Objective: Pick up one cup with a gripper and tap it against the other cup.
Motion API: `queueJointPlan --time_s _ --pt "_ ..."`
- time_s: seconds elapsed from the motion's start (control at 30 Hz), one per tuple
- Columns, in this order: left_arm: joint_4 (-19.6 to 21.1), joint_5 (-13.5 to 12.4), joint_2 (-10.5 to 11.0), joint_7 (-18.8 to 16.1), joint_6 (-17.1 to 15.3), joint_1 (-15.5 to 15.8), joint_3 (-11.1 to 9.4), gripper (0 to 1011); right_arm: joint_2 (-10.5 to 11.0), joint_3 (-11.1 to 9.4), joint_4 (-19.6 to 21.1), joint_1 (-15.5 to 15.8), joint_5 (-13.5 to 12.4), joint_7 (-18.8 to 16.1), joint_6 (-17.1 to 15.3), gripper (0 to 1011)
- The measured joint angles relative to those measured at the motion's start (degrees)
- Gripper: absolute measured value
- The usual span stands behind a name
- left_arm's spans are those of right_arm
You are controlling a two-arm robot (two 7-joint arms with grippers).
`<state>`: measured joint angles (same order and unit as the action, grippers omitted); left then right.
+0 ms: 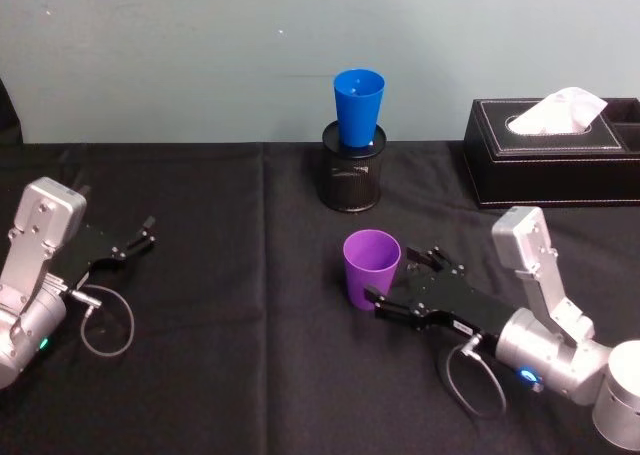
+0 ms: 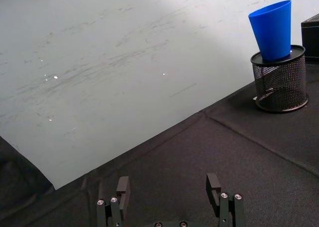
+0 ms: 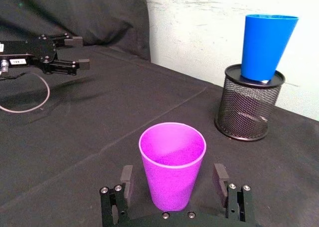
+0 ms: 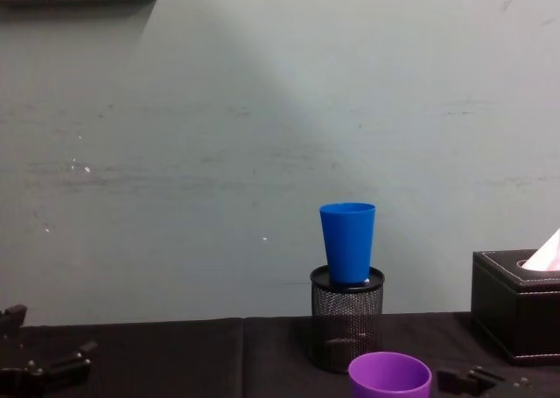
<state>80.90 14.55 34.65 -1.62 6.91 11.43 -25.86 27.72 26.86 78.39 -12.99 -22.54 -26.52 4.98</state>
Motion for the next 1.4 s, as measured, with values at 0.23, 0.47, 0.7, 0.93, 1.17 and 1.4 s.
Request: queueJointPlan --time_s 0.23,0.47,0.7,0.93,1.17,1.4 --pt "0.0 0.0 0.0 0.0 0.0 0.0 0.0 1000 -2.6 0.1 -2.8 -1.9 0.9 -0.6 -0.1 1003" --pt "0.0 0.0 0.0 0.0 0.0 0.0 0.0 1000 -5.0 -0.5 -5.2 -3.2 1.5 -0.7 -0.1 1003" --pt "0.0 0.0 0.0 0.0 0.0 0.0 0.0 1000 -6.7 -1.2 -7.3 -4.1 2.4 -0.6 0.7 1003" --pt "0.0 0.0 0.0 0.0 0.0 0.0 0.0 1000 -8.3 -1.7 -8.9 -4.8 3.0 -0.7 1.0 1003" --pt "0.0 0.0 0.0 0.0 0.0 0.0 0.0 1000 -9.0 -2.3 -9.0 -4.7 3.0 -1.5 1.0 1003" --pt "0.0 0.0 0.0 0.0 0.0 0.0 0.0 1000 -9.3 -2.5 -9.1 -4.6 3.0 -2.1 1.2 1003"
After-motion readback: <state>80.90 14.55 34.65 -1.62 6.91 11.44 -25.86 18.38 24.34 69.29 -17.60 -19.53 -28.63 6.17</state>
